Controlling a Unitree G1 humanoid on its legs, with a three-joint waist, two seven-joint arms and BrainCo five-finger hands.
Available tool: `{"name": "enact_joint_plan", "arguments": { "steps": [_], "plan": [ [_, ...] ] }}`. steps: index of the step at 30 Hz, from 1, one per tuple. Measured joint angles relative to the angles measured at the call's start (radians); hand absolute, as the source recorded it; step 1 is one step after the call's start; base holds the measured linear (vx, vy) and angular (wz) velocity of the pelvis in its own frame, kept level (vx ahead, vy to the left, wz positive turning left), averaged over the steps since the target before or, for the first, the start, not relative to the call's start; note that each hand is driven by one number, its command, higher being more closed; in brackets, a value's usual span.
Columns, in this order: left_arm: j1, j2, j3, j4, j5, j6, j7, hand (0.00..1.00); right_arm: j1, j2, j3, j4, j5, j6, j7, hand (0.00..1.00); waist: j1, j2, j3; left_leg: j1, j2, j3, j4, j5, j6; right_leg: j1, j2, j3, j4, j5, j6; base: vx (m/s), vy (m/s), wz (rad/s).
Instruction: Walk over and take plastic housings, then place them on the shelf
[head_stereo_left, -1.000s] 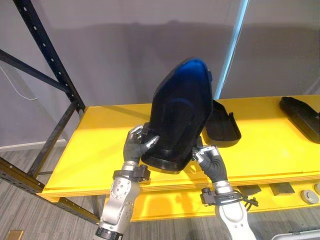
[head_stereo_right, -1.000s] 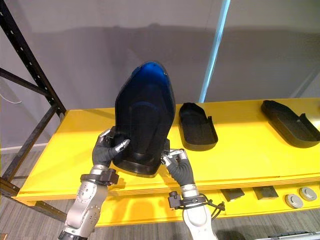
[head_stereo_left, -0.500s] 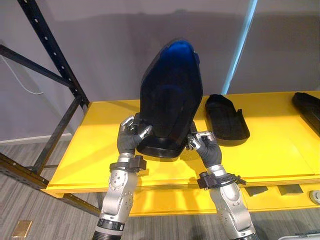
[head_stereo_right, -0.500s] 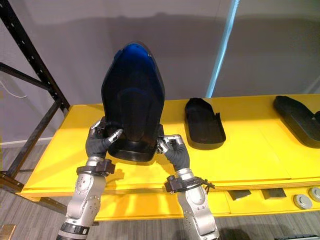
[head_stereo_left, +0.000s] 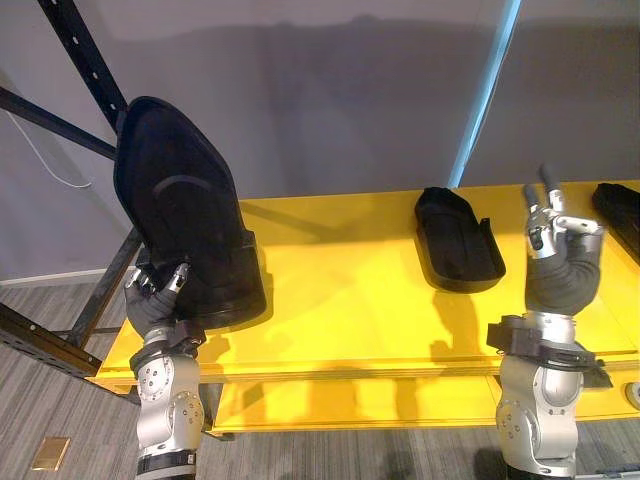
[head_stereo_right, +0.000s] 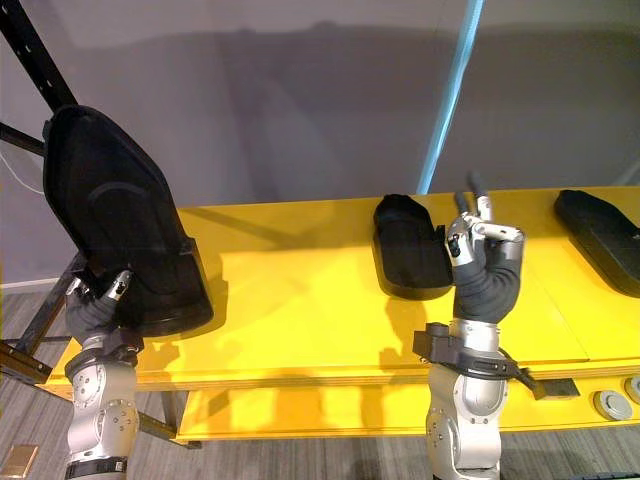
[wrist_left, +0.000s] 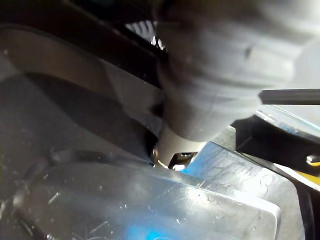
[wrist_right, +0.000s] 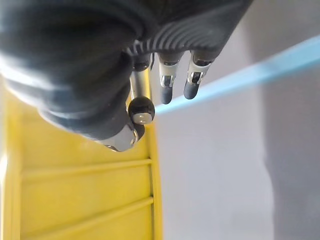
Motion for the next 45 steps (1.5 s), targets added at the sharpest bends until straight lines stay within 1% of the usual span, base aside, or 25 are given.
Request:
{"name": "enact_joint_plan", "arguments": {
  "steps": [3,4,6,7,8,9,10,11,12,13,15,18,19,22,24,26,29,32,33,36,42,45],
  "plan": [
    [0.0,0.0,0.022,0.0,0.0,-0.003,0.009,1.0,-0.002,0.001,-0.025,-0.005,0.013,-0.001,-0.004,0.0,-0.002,-0.001,-0.016,0.0,0.0,0.0,0.0,0.0,0.0,0.0,0.0,0.0,0.0,0.0,0.0,0.0,0.0,0.0],
    [0.001,0.002,0.038,0.0,-0.001,-0.003,0.011,1.0,-0.002,0.001,-0.03,-0.005,0.04,-0.001,0.0,0.0,-0.003,-0.002,-0.021,0.0,0.001,0.0,0.0,0.0,0.0,0.0,0.001,0.0,0.0,0.0,-0.001,0.0,0.0,0.0],
    [0.004,0.024,0.05,0.003,-0.002,-0.003,0.011,1.0,0.002,0.0,-0.047,-0.005,0.063,-0.001,0.01,0.0,-0.003,-0.003,-0.024,0.0,0.001,0.0,0.0,0.001,-0.001,0.0,0.001,0.0,0.0,0.0,-0.001,0.0,0.0,0.0],
    [0.004,0.048,0.051,0.011,-0.002,-0.001,0.003,1.0,0.007,0.0,-0.063,-0.006,0.069,-0.001,0.017,0.0,-0.003,-0.005,-0.025,-0.001,0.002,0.0,0.0,0.001,-0.001,-0.001,0.001,0.0,0.0,0.0,-0.001,0.0,0.0,0.0],
    [0.004,0.107,0.051,0.039,-0.002,0.01,-0.022,1.0,0.022,0.0,-0.089,-0.005,0.081,-0.001,0.021,0.0,-0.003,-0.007,-0.027,-0.004,0.003,-0.001,0.0,0.001,-0.002,-0.003,0.003,0.001,0.0,0.001,-0.001,0.0,0.0,0.0],
    [0.003,0.135,0.051,0.054,-0.002,0.019,-0.031,1.0,0.03,0.0,-0.099,-0.006,0.088,-0.001,0.024,0.0,-0.004,-0.008,-0.027,-0.007,0.004,-0.001,0.0,0.002,-0.002,-0.006,0.003,0.001,0.0,0.001,-0.002,0.0,0.0,0.0],
    [0.002,0.193,0.05,0.086,-0.002,0.033,-0.053,1.0,0.052,-0.001,-0.116,-0.006,0.102,-0.001,0.027,0.0,-0.007,-0.01,-0.029,-0.015,0.004,-0.001,0.0,0.003,-0.002,-0.015,0.004,0.001,0.001,0.002,-0.003,0.0,0.0,0.0],
    [0.0,0.222,0.049,0.107,-0.003,0.039,-0.064,1.0,0.063,-0.001,-0.123,-0.006,0.105,-0.001,0.027,0.0,-0.008,-0.011,-0.029,-0.019,0.004,0.0,0.0,0.003,-0.002,-0.02,0.004,0.002,0.001,0.003,-0.004,-0.01,0.004,-0.04],
    [-0.008,0.287,0.044,0.163,-0.012,0.061,-0.096,1.0,0.096,-0.001,-0.142,-0.006,0.111,0.0,0.033,0.0,-0.01,-0.014,-0.032,-0.031,0.004,0.001,0.0,0.005,-0.001,-0.036,0.004,0.003,0.003,0.004,-0.005,-0.01,0.005,-0.04],
    [-0.014,0.31,0.038,0.185,-0.016,0.069,-0.106,1.0,0.108,-0.001,-0.15,-0.006,0.114,0.0,0.035,0.0,-0.012,-0.014,-0.032,-0.037,0.004,0.0,0.0,0.007,0.0,-0.041,0.004,0.003,0.003,0.005,-0.007,0.0,0.0,0.0],
    [-0.046,0.376,0.012,0.265,-0.052,0.101,-0.144,1.0,0.147,0.0,-0.161,-0.006,0.12,0.001,0.037,0.0,-0.013,-0.021,-0.031,-0.056,0.006,0.001,0.002,0.011,0.001,-0.064,0.006,0.006,0.004,0.009,-0.011,0.0,0.0,0.0],
    [-0.093,0.425,-0.04,0.32,-0.093,0.12,-0.174,1.0,0.177,0.002,-0.154,-0.006,0.124,0.001,0.042,0.0,-0.013,-0.032,-0.025,-0.079,0.008,0.0,0.004,0.017,0.003,-0.088,0.007,0.006,0.011,0.01,-0.012,-0.04,0.008,-0.01],
    [-0.111,0.448,-0.058,0.333,-0.115,0.125,-0.19,1.0,0.185,0.007,-0.149,-0.006,0.124,0.001,0.048,0.0,-0.012,-0.04,-0.015,-0.083,0.009,0.002,0.004,0.018,0.003,-0.098,0.009,0.01,0.016,0.01,-0.013,-0.05,0.007,-0.05],
    [-0.15,0.48,-0.086,0.359,-0.179,0.129,-0.22,1.0,0.215,0.017,-0.146,-0.006,0.126,0.001,0.058,0.0,-0.017,-0.049,0.007,-0.095,0.009,0.004,0.004,0.019,0.004,-0.113,0.009,0.016,0.017,0.011,-0.014,-0.04,0.012,-0.04],
    [-0.173,0.492,-0.096,0.381,-0.215,0.131,-0.222,1.0,0.225,0.017,-0.126,-0.006,0.133,0.002,0.059,0.0,-0.019,-0.049,0.012,-0.108,0.009,0.01,0.004,0.019,0.004,-0.131,0.009,0.026,0.018,0.013,-0.015,-0.03,0.016,-0.09],
    [-0.214,0.505,-0.123,0.41,-0.254,0.131,-0.218,1.0,0.238,0.018,-0.099,-0.006,0.14,0.01,0.064,0.0,-0.018,-0.048,0.035,-0.115,0.008,0.013,0.005,0.02,0.005,-0.141,0.01,0.03,0.018,0.015,-0.016,-0.02,0.014,-0.06],
    [-0.249,0.505,-0.153,0.422,-0.28,0.133,-0.215,1.0,0.238,0.017,-0.075,-0.007,0.14,0.02,0.067,0.0,-0.021,-0.047,0.063,-0.117,0.008,0.015,0.005,0.02,0.005,-0.144,0.01,0.031,0.017,0.015,-0.015,0.0,0.0,0.0],
    [-0.277,0.505,-0.174,0.44,-0.281,0.135,-0.203,1.0,0.238,0.018,-0.052,-0.007,0.14,0.023,0.073,0.0,-0.023,-0.046,0.081,-0.123,0.008,0.016,0.005,0.02,0.005,-0.151,0.01,0.032,0.017,0.016,-0.015,0.0,0.0,0.0],
    [-0.292,0.505,-0.183,0.449,-0.285,0.136,-0.194,0.0,0.238,0.018,-0.051,-0.007,0.14,0.025,0.075,0.0,-0.023,-0.045,0.087,-0.125,0.008,0.017,0.005,0.02,0.005,-0.154,0.01,0.032,0.017,0.016,-0.015,0.0,0.0,0.0],
    [-0.306,0.505,-0.202,0.458,-0.299,0.141,-0.174,0.0,0.245,0.018,-0.049,-0.008,0.14,0.038,0.075,0.0,-0.023,-0.043,0.097,-0.125,0.008,0.019,0.005,0.02,0.005,-0.156,0.011,0.033,0.017,0.016,-0.015,0.0,0.0,0.0],
    [-0.366,0.505,-0.203,0.505,-0.318,0.154,-0.169,0.0,0.279,0.02,-0.014,-0.016,0.14,0.044,0.082,0.0,-0.023,-0.032,0.116,-0.117,0.008,0.026,0.005,0.02,0.005,-0.152,0.011,0.037,0.019,0.016,-0.015,-0.03,0.019,-0.03],
    [-0.403,0.505,-0.205,0.543,-0.318,0.164,-0.166,0.0,0.287,0.043,-0.013,-0.017,0.14,0.046,0.091,0.0,-0.03,-0.03,0.119,-0.108,0.009,0.027,0.005,0.02,0.006,-0.145,0.012,0.039,0.018,0.016,-0.015,-0.01,0.007,-0.01]
  ]
}}
